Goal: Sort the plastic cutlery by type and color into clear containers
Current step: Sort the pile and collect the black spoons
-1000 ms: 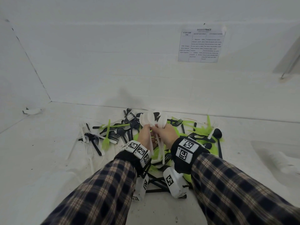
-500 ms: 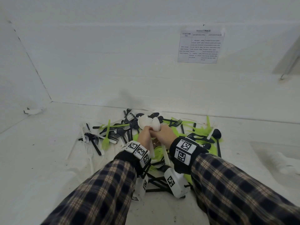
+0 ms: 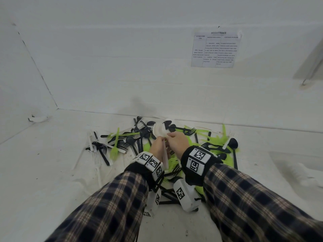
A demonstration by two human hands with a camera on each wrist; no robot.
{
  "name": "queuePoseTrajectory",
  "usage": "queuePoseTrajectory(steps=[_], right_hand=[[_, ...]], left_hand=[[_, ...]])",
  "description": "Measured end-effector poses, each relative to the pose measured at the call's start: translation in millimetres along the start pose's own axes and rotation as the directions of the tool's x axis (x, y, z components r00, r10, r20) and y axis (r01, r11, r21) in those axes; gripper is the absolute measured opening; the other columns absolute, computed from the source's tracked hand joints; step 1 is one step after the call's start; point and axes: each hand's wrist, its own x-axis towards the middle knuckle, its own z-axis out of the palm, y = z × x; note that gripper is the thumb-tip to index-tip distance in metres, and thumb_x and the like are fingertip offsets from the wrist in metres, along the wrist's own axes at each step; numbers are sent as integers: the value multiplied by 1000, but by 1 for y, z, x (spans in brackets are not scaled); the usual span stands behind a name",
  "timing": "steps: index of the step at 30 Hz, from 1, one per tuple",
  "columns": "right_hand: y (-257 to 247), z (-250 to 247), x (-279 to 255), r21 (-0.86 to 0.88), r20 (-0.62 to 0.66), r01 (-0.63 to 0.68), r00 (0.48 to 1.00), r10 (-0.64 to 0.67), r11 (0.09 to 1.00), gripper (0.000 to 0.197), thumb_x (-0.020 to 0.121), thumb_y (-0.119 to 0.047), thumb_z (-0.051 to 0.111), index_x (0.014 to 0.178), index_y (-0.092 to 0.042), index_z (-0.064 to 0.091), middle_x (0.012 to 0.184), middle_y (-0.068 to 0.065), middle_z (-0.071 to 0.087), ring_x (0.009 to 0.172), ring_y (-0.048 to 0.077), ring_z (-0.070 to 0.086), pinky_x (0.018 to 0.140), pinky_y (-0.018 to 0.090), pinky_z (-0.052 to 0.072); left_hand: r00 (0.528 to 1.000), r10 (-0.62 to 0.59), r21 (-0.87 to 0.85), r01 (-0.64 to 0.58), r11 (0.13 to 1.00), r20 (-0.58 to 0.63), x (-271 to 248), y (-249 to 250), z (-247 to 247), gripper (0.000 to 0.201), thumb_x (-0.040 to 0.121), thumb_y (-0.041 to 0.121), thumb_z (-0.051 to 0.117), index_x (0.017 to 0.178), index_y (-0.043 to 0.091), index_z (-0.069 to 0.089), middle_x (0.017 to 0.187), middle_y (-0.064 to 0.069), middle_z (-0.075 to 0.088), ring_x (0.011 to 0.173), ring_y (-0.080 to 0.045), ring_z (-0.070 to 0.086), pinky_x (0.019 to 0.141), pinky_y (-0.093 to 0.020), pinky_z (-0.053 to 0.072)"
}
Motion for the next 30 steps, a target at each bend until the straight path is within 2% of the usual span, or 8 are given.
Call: queuePoseTrajectory(steps=[4,6,10,12,17,22,25,30], right_hand=[[1,-2,-8,-61,-180,17,983,-28,998,20,84,-21,64,100,-11,68,105,7,68,103,21,61,91,29,47],[-1,0,-13,-155,-138,64,987,-86,986,20,88,-24,60,100,-11,69,105,7,69,104,22,61,90,29,46],[-1,9,-18,-196,-12,132,990,-137,972,24,91,-19,54,109,-15,69,110,6,68,107,21,61,93,28,45],[1,11,-19,-174,46,172,985,-167,970,24,90,-17,55,109,-13,69,108,8,69,104,22,62,92,31,46],[0,9,-12,-39,203,144,970,-133,989,21,87,-20,60,103,-10,70,84,2,67,75,13,61,72,24,50],[-10,-2,12,-159,199,99,978,-66,982,14,88,-14,55,79,-14,66,65,-6,57,51,7,45,35,8,31],[-17,-7,30,-243,189,122,979,-76,962,19,87,-10,53,89,-8,71,75,2,62,57,11,50,49,15,43],[-26,-4,55,-506,222,191,971,-87,841,33,90,-9,45,115,-8,66,124,8,62,117,25,55,95,28,43]], left_hand=[[997,-61,1,61,998,46,-7,2,1,31,96,22,30,92,6,56,81,-14,57,71,-24,55,60,-31,43],[995,-68,-2,68,998,75,-7,4,0,33,97,22,27,89,7,56,84,-14,58,76,-23,56,68,-30,43],[998,-6,-31,8,999,57,-9,-1,-2,37,102,20,17,73,16,39,43,4,55,41,-6,53,52,-21,41],[1000,4,15,-4,1000,5,-5,-3,-8,35,98,24,25,75,11,48,58,-7,57,50,-16,54,56,-25,40],[994,-22,51,28,998,-106,2,0,-27,33,93,30,29,75,8,46,59,-5,33,39,-14,30,39,-16,26],[992,-13,75,22,997,-126,5,12,-41,24,91,27,41,71,15,39,59,0,29,40,-11,26,40,-14,21],[985,24,105,-6,994,-171,13,17,-48,21,90,21,50,76,9,39,61,-4,30,45,-15,29,40,-17,24],[981,21,109,0,994,-194,31,21,-56,27,93,17,48,71,9,36,60,-4,27,45,-15,27,45,-20,24]])
